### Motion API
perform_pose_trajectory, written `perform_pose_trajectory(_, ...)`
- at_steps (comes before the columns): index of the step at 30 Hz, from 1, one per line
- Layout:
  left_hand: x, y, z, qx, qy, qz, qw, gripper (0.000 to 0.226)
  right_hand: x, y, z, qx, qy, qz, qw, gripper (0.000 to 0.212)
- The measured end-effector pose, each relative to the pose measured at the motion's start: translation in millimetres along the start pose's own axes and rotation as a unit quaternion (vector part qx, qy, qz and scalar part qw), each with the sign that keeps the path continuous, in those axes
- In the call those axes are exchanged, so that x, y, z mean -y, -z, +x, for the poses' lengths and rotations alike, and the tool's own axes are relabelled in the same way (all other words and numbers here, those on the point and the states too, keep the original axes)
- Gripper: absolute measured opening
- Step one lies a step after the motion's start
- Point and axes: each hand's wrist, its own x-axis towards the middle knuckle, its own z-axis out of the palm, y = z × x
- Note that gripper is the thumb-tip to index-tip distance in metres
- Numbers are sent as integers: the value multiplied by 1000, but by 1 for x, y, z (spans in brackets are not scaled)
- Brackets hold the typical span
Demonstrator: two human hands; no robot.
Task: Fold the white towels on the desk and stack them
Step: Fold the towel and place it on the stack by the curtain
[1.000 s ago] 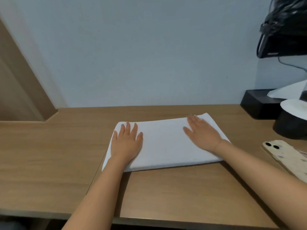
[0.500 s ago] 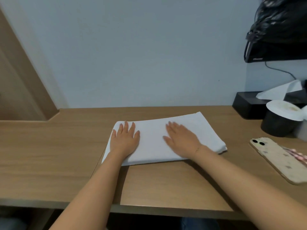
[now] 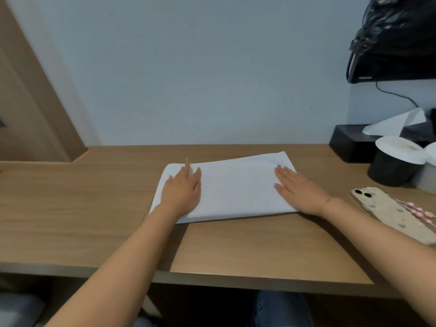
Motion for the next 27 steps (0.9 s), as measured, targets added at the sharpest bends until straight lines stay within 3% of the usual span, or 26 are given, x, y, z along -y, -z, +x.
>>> perform_pose_trajectory(4, -53, -11, -13, 78, -69, -5, 995, 57, 0, -1, -1, 3, -3, -6, 1000, 61)
perform_pose_trajectory(8, -66, -18, -20, 70, -76, -17, 995, 58, 2, 2, -1, 13, -10, -9, 1000, 61)
perform_pose_trajectory(9, -61, -13, -20, 90, -95, -53, 990, 58, 3, 4, -1, 21, -11, -20, 1000, 60)
perform_pose_trajectory(11, -47, 3, -22, 137, -116, -271, 946, 51, 6, 9, 2, 30, -19, -83, 996, 58)
perform_pose_trajectory(13, -21, 20, -28, 62, -85, -419, 902, 40, 16, 17, 9, 15, -25, -136, 990, 54)
perform_pose_trajectory(15, 11, 24, -31, -65, -13, -370, 927, 37, 37, 21, 18, -14, -6, -130, 991, 52)
perform_pose_trajectory(16, 23, 21, -32, -89, 26, -312, 946, 38, 52, 21, 22, -29, 14, -110, 993, 51)
perform_pose_trajectory(18, 35, 11, -34, -53, 80, -187, 978, 43, 90, 16, 33, -48, 62, -60, 995, 51)
perform_pose_trajectory(21, 34, -8, -37, 2, 98, -74, 992, 56, 148, -3, 49, -38, 111, -20, 993, 55)
perform_pose_trajectory(24, 36, -12, -35, 7, 105, -30, 994, 60, 175, -27, 54, -6, 107, -14, 994, 61)
perform_pose_trajectory(27, 39, -13, -34, 23, 109, -27, 993, 61, 147, -31, 48, -17, 88, -16, 996, 65)
